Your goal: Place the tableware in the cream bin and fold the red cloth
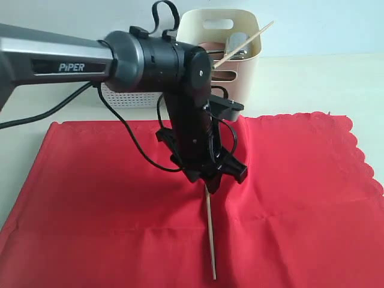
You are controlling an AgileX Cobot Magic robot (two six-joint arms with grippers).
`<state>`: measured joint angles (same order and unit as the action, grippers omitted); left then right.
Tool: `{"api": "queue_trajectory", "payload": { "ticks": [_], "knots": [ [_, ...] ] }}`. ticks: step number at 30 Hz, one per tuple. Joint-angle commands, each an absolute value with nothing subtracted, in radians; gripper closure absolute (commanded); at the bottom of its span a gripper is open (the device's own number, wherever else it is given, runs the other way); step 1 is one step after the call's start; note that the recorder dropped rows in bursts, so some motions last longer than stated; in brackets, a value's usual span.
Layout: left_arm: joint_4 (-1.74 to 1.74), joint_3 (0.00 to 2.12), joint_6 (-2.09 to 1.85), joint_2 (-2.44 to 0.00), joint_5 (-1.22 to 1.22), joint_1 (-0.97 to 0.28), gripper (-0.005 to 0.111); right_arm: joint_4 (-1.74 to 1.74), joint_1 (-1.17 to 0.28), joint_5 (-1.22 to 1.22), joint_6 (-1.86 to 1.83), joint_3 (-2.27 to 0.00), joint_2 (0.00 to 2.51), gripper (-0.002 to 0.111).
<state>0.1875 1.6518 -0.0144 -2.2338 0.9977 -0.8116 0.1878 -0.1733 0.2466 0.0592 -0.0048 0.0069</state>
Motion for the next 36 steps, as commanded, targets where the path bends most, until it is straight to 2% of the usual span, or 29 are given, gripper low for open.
{"api": "queue_trajectory", "payload": {
  "ticks": [1, 5, 7, 12, 17, 24, 28, 36],
  "knots": [
    [0.193, 1.651, 0.006, -2.257, 0.973, -0.819, 0.062, 0.185, -0.173, 0.239, 0.053, 0.000, 0.000, 0.108],
    [0.188, 1.651, 0.010, -2.274, 0.950, -0.819, 0.063, 0.185, -0.173, 0.239, 0.053, 0.000, 0.000, 0.108],
    [0.192, 1.651, 0.010, -2.277, 0.950, -0.819, 0.068, 0.185, -0.173, 0.239, 0.053, 0.000, 0.000, 0.108],
    [0.192, 1.651, -0.006, -2.254, 0.997, -0.819, 0.106, 0.185, -0.173, 0.239, 0.053, 0.000, 0.000, 0.108],
    [0.197, 1.700, -0.028, -2.184, 1.102, -0.812, 0.106, 0.185, -0.173, 0.239, 0.053, 0.000, 0.000, 0.108],
    [0.184, 1.904, -0.053, -2.032, 1.134, -0.743, 0.106, 0.185, -0.173, 0.239, 0.053, 0.000, 0.000, 0.108],
    [0.184, 2.000, -0.090, -2.001, 0.930, -0.677, 0.107, 0.185, -0.173, 0.239, 0.053, 0.000, 0.000, 0.108],
    [0.207, 2.012, -0.099, -2.118, 0.223, -0.580, 0.107, 0.185, -0.173, 0.239, 0.053, 0.000, 0.000, 0.108]
  ]
}}
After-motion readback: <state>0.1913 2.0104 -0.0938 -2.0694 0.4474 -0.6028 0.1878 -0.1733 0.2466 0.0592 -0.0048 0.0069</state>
